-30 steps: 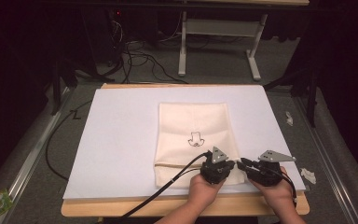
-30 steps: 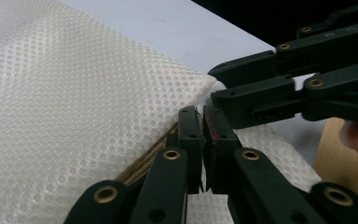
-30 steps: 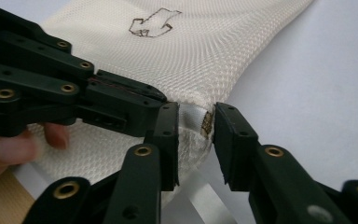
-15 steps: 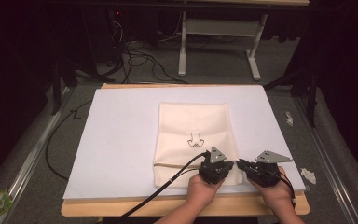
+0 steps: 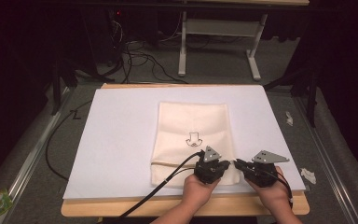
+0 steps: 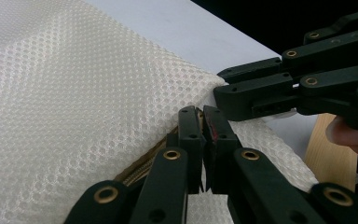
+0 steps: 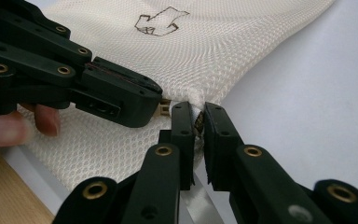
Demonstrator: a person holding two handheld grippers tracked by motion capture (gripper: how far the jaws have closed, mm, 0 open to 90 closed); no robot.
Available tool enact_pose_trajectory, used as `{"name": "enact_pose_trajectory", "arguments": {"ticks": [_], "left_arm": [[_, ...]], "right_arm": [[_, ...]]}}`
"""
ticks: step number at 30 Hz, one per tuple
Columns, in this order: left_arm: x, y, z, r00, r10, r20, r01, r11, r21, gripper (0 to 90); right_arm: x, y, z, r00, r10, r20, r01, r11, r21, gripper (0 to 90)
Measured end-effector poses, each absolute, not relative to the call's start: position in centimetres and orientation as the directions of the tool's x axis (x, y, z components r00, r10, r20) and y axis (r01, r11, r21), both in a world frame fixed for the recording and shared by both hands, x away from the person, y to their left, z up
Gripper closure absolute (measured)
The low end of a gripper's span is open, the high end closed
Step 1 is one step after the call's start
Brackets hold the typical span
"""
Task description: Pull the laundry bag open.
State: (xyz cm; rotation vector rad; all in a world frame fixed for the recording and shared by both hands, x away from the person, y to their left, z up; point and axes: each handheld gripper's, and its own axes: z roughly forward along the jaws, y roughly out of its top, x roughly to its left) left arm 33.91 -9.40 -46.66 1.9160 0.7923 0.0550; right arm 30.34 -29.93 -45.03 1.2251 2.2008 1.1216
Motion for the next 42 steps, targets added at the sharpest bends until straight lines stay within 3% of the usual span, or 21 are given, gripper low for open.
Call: {"name": "enact_pose_trajectory", "arguments": {"ticks": [17, 19, 23, 32, 34, 42], "left_arm": [[34.0, -9.2, -46.9, 0.756, 0.549, -0.356, 0.538, -0.214, 0.815, 87.7], [34.2, -8.9, -46.9, 0.736, 0.59, -0.331, 0.543, -0.223, 0.81, 87.9], [35.1, -7.0, -47.6, 0.705, 0.592, -0.39, 0.589, -0.184, 0.787, 87.8], [34.8, -6.0, -47.1, 0.717, 0.62, -0.318, 0.56, -0.24, 0.793, 87.8], [35.0, -5.2, -47.1, 0.71, 0.612, -0.349, 0.577, -0.222, 0.786, 87.8], [34.5, -4.1, -46.6, 0.716, 0.619, -0.323, 0.562, -0.237, 0.793, 87.7]], "right_arm": [[30.1, -30.0, -44.7, -0.548, 0.834, 0.063, 0.526, 0.285, 0.801, 85.8], [30.0, -30.1, -44.6, -0.544, 0.836, 0.066, 0.527, 0.28, 0.802, 86.1], [30.1, -31.9, -44.1, -0.503, 0.859, 0.092, 0.519, 0.215, 0.828, 86.1], [30.2, -31.4, -44.3, -0.526, 0.847, 0.073, 0.514, 0.249, 0.821, 86.1], [30.2, -31.4, -44.2, -0.515, 0.854, 0.068, 0.516, 0.247, 0.82, 86.1], [30.1, -30.8, -44.1, -0.535, 0.842, 0.067, 0.506, 0.256, 0.823, 86.0]]}}
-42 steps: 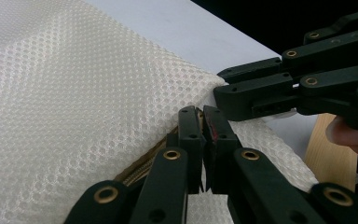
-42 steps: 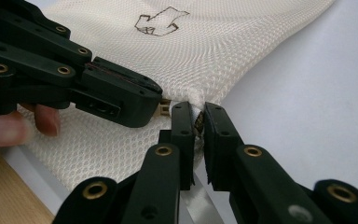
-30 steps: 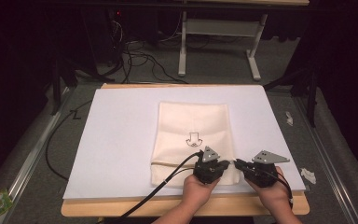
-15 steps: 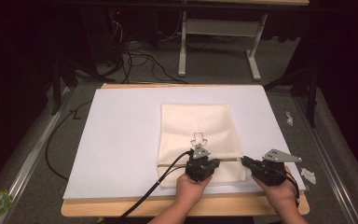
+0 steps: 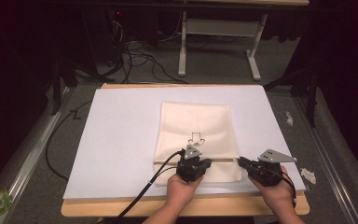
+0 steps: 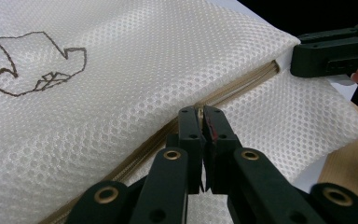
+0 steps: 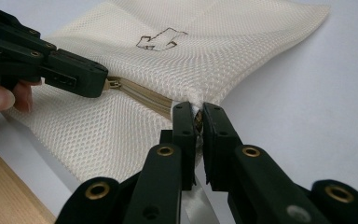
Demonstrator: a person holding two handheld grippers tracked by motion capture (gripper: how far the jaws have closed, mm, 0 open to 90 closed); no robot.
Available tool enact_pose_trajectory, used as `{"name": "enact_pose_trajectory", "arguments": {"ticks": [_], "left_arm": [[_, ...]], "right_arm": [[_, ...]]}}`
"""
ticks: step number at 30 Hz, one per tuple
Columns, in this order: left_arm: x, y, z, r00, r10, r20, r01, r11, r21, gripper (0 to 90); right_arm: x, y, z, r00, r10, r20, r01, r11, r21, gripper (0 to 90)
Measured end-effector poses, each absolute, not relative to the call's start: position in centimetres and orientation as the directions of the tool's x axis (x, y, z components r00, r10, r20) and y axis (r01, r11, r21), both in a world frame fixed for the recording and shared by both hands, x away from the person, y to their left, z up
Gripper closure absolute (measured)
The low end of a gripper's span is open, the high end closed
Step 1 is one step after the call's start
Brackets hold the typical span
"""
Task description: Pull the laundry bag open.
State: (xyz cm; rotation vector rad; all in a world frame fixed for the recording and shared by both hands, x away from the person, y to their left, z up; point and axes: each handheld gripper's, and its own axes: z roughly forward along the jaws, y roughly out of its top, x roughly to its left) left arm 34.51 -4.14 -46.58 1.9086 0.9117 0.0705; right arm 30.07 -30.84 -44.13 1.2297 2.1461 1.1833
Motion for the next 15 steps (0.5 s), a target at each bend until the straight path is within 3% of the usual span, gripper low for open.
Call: {"name": "enact_pose_trajectory", "arguments": {"ticks": [7, 15], "left_arm": [[35.3, 0.7, -47.3, 0.619, 0.699, -0.358, 0.628, -0.167, 0.76, 87.8], [35.0, 8.8, -46.6, 0.551, 0.783, -0.289, 0.64, -0.174, 0.749, 87.7]], "right_arm": [[30.4, -33.4, -44.3, -0.454, 0.887, 0.08, 0.53, 0.197, 0.825, 86.0], [30.7, -35.1, -44.6, -0.401, 0.91, 0.109, 0.558, 0.149, 0.816, 85.9]]}}
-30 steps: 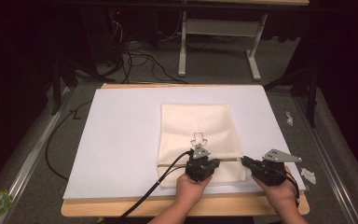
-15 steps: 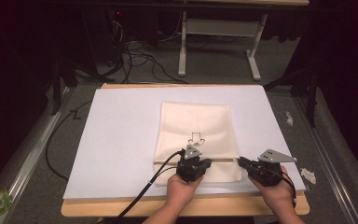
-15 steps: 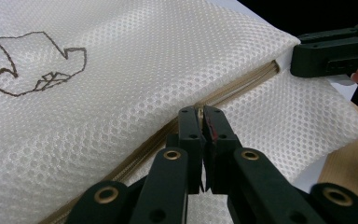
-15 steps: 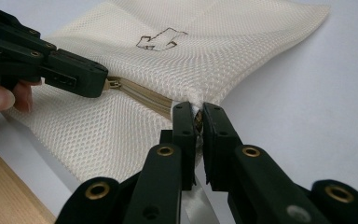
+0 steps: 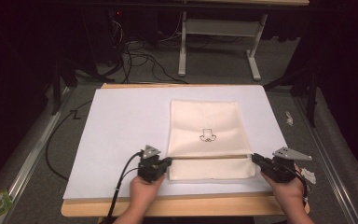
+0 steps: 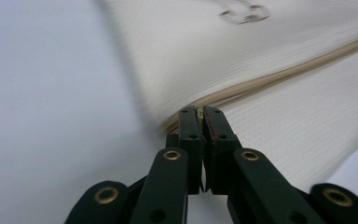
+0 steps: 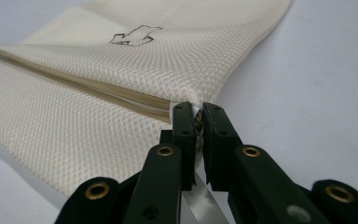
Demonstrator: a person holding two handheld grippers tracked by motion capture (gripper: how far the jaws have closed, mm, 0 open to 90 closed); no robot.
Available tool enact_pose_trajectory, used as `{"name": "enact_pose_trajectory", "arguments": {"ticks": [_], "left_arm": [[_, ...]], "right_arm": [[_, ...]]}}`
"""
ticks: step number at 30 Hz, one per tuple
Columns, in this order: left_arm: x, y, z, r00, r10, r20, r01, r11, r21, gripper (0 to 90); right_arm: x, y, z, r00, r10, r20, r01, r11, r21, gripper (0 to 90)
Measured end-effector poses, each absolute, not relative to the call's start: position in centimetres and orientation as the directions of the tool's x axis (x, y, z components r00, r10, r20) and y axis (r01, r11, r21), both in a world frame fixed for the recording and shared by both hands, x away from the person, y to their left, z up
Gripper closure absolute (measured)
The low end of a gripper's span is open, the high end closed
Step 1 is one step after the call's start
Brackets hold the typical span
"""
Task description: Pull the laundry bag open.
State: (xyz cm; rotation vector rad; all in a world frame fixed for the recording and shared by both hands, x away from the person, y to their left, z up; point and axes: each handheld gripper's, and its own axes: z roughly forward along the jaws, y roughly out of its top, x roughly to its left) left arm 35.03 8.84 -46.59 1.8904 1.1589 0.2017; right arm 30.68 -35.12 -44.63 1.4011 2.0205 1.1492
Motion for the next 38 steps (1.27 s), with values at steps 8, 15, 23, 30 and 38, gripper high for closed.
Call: {"name": "enact_pose_trajectory", "arguments": {"ticks": [8, 15, 23, 30, 38], "left_arm": [[34.8, 10.8, -47.2, 0.6, 0.765, -0.234, 0.639, -0.282, 0.716, 87.3], [34.2, 11.0, -47.6, 0.626, 0.748, -0.223, 0.589, -0.266, 0.763, 79.2], [34.8, 15.1, -45.6, 0.591, 0.804, 0.067, 0.462, -0.406, 0.789, 30.3], [34.6, 21.1, -45.4, 0.461, 0.887, -0.022, 0.559, -0.271, 0.784, 8.0], [33.9, 18.9, -44.9, 0.526, 0.849, 0.044, 0.504, -0.353, 0.789, 0.2]], "right_arm": [[30.8, -33.5, -45.0, -0.447, 0.889, 0.103, 0.566, 0.192, 0.801, 85.2], [30.6, -34.1, -45.9, -0.448, 0.887, 0.11, 0.59, 0.2, 0.782, 81.4], [30.1, -36.9, -44.7, -0.399, 0.911, 0.107, 0.525, 0.132, 0.841, 33.9], [29.7, -40.9, -44.8, -0.2, 0.978, 0.052, 0.51, 0.058, 0.858, 3.9], [29.7, -39.0, -44.4, -0.248, 0.969, 0.018, 0.503, 0.113, 0.857, 1.5]]}}
